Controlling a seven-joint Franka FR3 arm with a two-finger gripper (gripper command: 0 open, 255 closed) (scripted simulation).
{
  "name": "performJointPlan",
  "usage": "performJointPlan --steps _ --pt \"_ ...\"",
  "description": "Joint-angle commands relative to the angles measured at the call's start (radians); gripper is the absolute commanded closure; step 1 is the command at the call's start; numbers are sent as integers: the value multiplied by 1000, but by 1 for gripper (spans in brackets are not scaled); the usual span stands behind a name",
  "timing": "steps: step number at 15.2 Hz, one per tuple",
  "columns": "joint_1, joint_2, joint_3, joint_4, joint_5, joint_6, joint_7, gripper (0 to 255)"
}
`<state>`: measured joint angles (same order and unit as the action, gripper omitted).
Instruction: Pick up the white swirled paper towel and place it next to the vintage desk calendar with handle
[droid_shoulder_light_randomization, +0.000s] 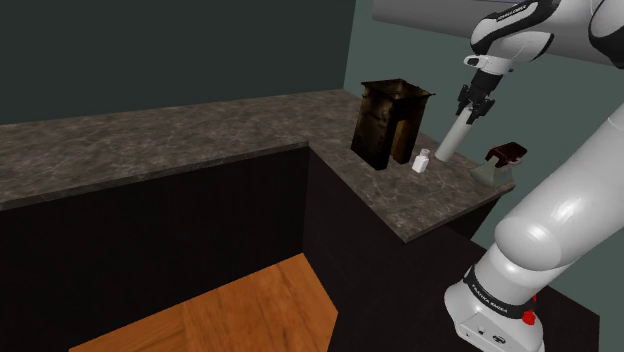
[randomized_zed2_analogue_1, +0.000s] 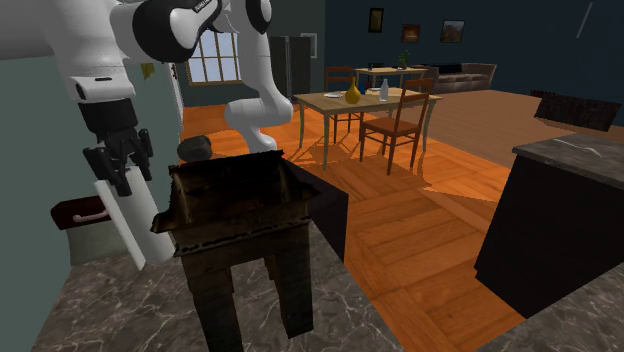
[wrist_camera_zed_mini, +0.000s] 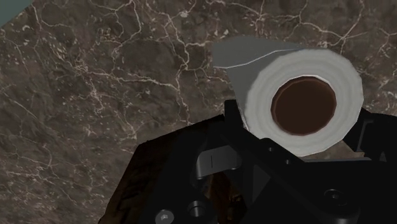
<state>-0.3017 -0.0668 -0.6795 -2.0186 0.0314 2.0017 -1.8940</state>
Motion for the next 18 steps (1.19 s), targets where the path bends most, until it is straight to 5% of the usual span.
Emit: performJointPlan --steps 1,13,14,18 --pt "-1 9 -3 -21 6 28 -7 255" --pt "-2 33 -7 -66 26 91 -24 255" --pt "-2 33 -7 -65 26 91 -24 0" --pt "-2 33 -7 -65 26 91 -24 0"
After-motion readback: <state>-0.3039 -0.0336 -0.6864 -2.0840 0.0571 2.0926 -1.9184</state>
